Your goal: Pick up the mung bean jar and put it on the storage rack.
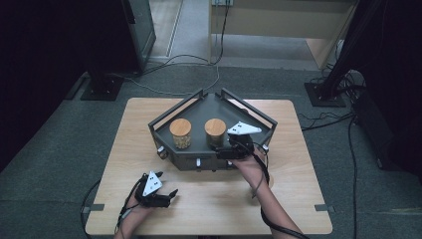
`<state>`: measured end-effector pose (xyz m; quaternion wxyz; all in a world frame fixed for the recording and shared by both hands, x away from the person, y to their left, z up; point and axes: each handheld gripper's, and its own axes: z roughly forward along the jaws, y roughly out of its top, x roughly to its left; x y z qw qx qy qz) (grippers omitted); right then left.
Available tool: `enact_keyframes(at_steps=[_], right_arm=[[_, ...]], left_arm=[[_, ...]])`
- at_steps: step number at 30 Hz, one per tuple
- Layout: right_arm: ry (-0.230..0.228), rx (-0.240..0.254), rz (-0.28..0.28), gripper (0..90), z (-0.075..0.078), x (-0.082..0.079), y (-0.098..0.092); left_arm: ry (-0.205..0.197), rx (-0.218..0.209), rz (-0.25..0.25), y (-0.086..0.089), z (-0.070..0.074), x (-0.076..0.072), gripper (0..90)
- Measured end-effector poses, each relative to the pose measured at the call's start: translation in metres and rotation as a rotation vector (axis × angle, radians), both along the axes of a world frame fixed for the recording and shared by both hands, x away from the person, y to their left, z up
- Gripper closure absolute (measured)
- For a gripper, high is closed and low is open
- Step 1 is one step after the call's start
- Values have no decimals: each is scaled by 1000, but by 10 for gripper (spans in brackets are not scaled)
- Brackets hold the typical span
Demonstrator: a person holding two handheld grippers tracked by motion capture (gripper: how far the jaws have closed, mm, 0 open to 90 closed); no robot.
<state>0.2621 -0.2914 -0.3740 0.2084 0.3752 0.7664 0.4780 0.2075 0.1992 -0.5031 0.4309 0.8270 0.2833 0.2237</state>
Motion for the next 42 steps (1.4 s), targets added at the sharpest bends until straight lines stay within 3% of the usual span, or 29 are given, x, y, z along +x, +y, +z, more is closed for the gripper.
enact_keyframes(at_steps=[3,6,12,29,42], right_arm=[[-3,10,13,170,-1,-2,-3],[-23,-13,14,158,-2,-7,-2],[-14,14,23,149,-5,-12,-8],[-23,-25,45,137,-7,-23,-13],[-9,4,42,129,-12,-29,-28]], left_arm=[[-1,-1,0,0,0,0,121],[0,-2,1,0,0,0,121],[1,-3,2,0,0,0,121],[-2,-3,1,1,0,0,121],[-2,-4,3,0,0,-1,121]])
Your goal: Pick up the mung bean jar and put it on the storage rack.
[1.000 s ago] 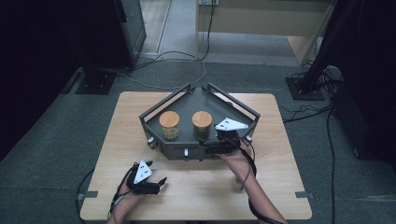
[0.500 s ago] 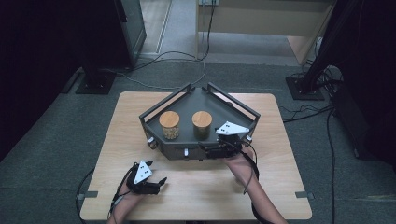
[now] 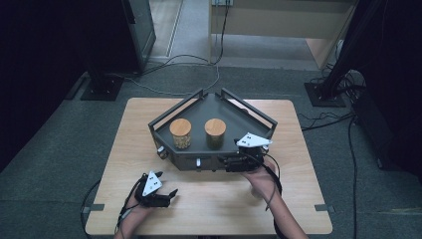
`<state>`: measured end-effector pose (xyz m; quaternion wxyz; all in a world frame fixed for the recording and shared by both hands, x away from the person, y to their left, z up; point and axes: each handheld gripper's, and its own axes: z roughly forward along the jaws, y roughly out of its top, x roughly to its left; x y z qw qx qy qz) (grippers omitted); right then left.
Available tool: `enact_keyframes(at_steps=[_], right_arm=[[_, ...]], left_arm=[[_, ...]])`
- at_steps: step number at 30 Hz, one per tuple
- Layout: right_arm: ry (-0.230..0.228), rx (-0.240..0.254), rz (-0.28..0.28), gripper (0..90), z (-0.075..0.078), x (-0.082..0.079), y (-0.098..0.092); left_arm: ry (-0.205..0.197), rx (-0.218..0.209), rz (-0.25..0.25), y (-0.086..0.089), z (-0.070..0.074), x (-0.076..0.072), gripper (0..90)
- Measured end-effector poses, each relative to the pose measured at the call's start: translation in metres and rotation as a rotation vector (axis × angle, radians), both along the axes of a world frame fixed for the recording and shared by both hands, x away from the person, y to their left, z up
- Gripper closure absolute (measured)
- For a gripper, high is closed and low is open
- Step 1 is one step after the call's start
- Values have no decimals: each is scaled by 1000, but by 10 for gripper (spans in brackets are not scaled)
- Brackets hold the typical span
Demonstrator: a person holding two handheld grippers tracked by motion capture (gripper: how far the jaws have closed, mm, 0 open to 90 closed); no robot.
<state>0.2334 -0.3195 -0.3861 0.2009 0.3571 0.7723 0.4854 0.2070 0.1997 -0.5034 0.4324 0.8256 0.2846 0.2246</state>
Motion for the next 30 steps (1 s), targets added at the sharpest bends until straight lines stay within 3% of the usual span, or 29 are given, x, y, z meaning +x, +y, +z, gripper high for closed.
enact_keyframes(at_steps=[30], right_arm=[[2,-31,37,119,-13,-14,-19]], left_arm=[[0,-2,1,0,0,0,121]])
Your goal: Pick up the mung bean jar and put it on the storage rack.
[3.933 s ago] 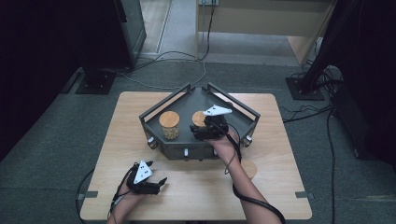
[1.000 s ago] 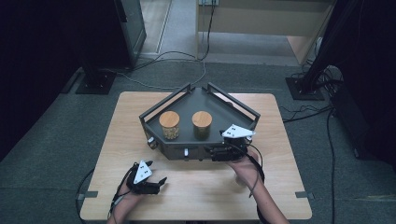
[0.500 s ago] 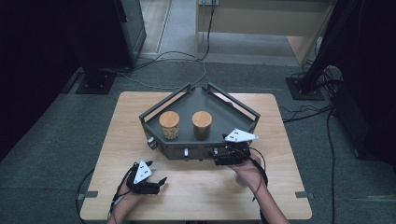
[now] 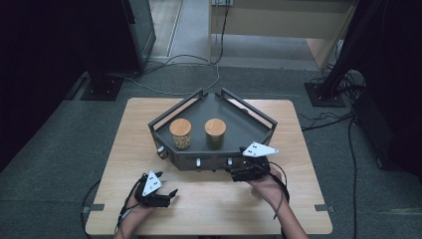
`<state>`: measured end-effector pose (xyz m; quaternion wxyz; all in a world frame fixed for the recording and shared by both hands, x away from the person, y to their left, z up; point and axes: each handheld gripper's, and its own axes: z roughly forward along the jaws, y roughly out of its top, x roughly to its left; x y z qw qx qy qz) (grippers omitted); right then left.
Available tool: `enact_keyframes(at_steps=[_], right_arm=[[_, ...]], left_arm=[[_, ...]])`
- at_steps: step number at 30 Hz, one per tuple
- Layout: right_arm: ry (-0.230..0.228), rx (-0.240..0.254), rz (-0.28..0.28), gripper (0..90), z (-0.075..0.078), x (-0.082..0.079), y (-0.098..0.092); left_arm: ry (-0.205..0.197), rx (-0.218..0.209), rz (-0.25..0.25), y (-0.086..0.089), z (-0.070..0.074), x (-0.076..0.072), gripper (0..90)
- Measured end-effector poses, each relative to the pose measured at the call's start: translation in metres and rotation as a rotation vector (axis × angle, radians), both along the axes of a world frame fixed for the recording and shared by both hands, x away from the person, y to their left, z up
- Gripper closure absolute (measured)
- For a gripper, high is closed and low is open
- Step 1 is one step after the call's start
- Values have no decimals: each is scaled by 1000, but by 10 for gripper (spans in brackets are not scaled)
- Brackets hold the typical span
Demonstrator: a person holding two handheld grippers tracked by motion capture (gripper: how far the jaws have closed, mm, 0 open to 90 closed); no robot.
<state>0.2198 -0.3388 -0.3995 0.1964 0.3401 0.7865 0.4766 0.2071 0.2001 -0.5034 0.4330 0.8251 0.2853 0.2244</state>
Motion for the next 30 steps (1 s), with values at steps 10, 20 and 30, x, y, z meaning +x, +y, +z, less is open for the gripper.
enact_keyframes(at_steps=[10,20,30], right_arm=[[-3,2,4,119,-8,-7,-8],[5,14,-7,119,-15,-14,-17],[16,-5,-19,119,-21,-19,-23]], left_arm=[[4,-3,1,1,0,1,121],[-7,-11,0,1,-2,-1,121],[-1,-11,1,2,-1,0,121]])
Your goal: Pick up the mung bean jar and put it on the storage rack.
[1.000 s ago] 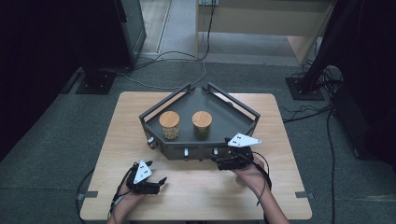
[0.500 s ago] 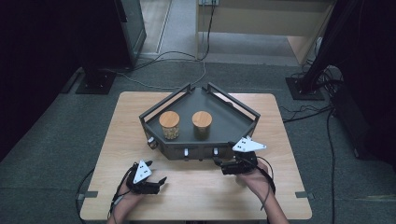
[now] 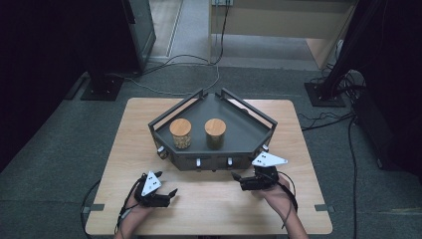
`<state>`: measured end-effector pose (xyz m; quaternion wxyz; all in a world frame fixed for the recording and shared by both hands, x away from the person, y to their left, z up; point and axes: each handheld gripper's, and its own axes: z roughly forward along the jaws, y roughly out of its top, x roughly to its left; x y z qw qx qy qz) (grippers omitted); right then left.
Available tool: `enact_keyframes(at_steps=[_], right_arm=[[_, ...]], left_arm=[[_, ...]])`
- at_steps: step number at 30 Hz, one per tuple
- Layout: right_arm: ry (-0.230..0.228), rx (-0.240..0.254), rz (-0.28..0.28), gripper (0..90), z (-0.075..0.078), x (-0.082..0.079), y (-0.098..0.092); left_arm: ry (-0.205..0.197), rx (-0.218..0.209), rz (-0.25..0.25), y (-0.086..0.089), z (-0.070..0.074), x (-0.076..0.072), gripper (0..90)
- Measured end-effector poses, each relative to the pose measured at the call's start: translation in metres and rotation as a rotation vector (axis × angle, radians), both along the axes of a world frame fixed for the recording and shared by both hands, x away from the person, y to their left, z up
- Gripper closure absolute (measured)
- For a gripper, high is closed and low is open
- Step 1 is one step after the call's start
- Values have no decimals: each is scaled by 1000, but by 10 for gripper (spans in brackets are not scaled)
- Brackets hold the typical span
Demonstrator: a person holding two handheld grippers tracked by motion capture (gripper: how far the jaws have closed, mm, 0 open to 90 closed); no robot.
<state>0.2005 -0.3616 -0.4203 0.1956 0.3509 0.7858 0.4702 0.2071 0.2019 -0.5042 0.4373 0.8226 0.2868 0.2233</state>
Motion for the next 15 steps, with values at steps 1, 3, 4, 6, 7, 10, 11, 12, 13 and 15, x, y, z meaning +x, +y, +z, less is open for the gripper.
enact_keyframes(at_steps=[1,3,4,6,7,10,11,12,13,15], right_arm=[[-1,-1,0,119,-1,0,0],[2,0,1,119,-1,-1,-2],[1,1,1,119,-2,-1,-3],[2,2,-2,119,-2,-3,-5],[3,3,-2,119,-3,-3,-6],[8,4,-9,119,-4,-5,-9],[12,3,-11,119,-5,-5,-10],[11,3,-15,119,-6,-6,-11],[14,5,-17,119,-6,-6,-12],[19,5,-20,119,-7,-7,-14]], left_arm=[[1,-1,1,0,0,0,121],[1,-3,2,0,0,0,121],[2,-4,3,0,0,0,121],[3,-5,4,1,0,0,121],[4,-6,4,1,0,0,121],[3,-9,6,0,0,0,121],[3,-8,6,0,0,0,121],[3,-7,5,0,0,0,121],[3,-6,5,0,0,0,121],[2,-3,4,0,0,0,121]])
